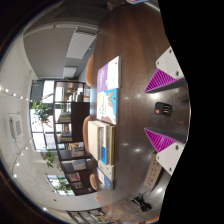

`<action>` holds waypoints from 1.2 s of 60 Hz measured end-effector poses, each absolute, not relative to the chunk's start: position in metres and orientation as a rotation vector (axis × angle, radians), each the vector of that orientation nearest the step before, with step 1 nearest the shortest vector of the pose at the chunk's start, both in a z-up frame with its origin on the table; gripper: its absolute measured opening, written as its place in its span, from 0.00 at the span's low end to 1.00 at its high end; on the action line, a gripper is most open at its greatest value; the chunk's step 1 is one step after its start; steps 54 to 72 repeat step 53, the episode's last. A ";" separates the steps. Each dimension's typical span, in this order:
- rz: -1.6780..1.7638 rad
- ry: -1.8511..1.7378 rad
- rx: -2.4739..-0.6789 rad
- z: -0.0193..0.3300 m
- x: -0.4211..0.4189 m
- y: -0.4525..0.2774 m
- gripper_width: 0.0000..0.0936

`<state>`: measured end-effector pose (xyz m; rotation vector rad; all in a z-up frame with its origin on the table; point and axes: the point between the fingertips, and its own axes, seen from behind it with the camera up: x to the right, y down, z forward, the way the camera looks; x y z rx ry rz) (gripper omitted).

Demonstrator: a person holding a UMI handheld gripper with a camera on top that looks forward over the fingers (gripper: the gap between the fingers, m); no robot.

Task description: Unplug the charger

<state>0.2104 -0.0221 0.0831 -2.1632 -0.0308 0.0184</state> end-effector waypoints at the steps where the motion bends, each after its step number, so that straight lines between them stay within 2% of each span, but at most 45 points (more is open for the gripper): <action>1: 0.016 -0.028 -2.148 0.093 0.209 -0.024 0.73; 13: 0.012 -0.008 -2.013 0.214 0.187 -0.070 0.78; 21: 0.025 0.010 -1.982 0.247 0.168 -0.125 0.78; 31: 0.039 0.014 -2.002 0.242 0.136 -0.198 0.77; 47: -0.003 -0.063 -2.080 0.207 0.100 -0.281 0.78; 53: -0.006 -0.096 -2.103 0.198 0.092 -0.294 0.79; 72: -0.006 -0.096 -2.103 0.198 0.092 -0.294 0.79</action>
